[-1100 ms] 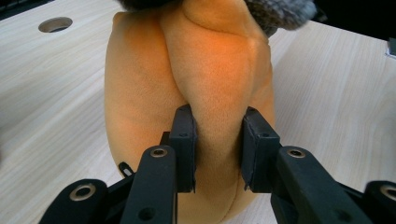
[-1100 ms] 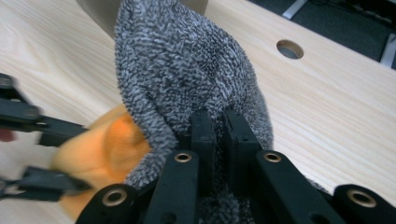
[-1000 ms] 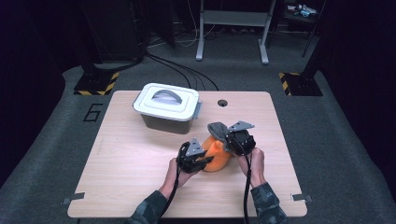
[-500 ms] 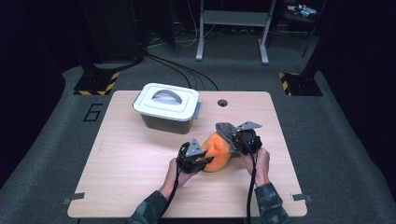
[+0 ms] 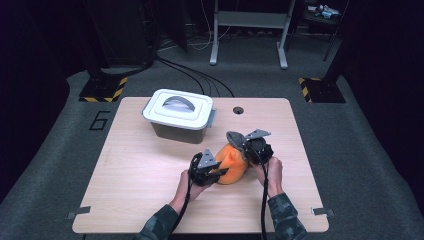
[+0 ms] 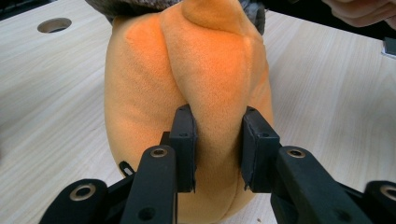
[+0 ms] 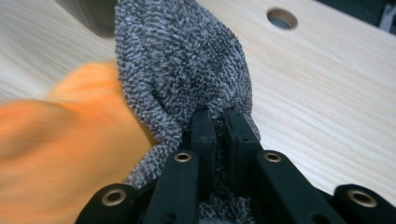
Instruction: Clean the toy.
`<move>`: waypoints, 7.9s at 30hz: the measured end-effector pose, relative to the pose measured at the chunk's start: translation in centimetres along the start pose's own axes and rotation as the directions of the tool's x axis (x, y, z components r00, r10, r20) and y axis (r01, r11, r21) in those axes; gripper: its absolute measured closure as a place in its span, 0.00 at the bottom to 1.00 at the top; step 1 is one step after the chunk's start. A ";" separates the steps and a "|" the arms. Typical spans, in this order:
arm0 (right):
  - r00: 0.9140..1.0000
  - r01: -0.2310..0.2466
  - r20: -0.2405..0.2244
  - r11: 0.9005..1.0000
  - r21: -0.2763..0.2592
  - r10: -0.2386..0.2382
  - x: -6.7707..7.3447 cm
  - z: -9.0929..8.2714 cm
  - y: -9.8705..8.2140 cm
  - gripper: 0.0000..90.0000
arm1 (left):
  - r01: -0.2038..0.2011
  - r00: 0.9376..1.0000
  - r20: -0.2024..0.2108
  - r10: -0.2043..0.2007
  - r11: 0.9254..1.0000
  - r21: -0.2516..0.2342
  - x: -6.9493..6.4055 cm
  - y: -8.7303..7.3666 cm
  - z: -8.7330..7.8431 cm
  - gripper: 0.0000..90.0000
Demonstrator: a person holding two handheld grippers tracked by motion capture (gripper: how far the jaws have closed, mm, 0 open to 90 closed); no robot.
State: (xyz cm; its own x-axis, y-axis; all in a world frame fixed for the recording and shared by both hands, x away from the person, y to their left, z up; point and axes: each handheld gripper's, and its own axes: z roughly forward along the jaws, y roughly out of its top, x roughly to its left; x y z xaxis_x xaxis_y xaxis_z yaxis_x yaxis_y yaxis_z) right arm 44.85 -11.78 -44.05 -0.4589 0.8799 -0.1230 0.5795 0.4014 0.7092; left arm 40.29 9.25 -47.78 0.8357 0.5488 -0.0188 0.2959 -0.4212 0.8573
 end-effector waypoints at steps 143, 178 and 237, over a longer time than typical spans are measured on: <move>0.966 -0.241 0.092 0.971 -0.001 0.240 -8.4 -2.2 -16.0 0.03 | 0.136 0.915 -0.364 -0.174 0.982 -0.129 6.5 -6.5 -21.3 0.85; 0.964 -0.251 0.088 0.968 0.002 0.250 -8.3 -2.2 -15.9 0.03 | 0.268 0.778 -0.602 -0.181 0.962 0.058 10.7 -11.2 -25.3 0.84; 0.968 -0.237 0.088 0.971 -0.002 0.237 -8.4 -2.2 -16.0 0.03 | 0.291 0.853 -0.453 -0.259 0.957 -0.001 16.1 1.1 -17.1 0.13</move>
State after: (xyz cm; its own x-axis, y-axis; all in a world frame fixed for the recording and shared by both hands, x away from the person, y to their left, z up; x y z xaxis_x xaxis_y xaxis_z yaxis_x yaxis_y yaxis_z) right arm 37.97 -26.09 -52.83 -0.2479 0.9687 -0.0122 0.6705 0.1807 0.7196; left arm 46.16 30.00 -38.38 0.4266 0.9044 -0.0055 0.5257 -0.2430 0.8152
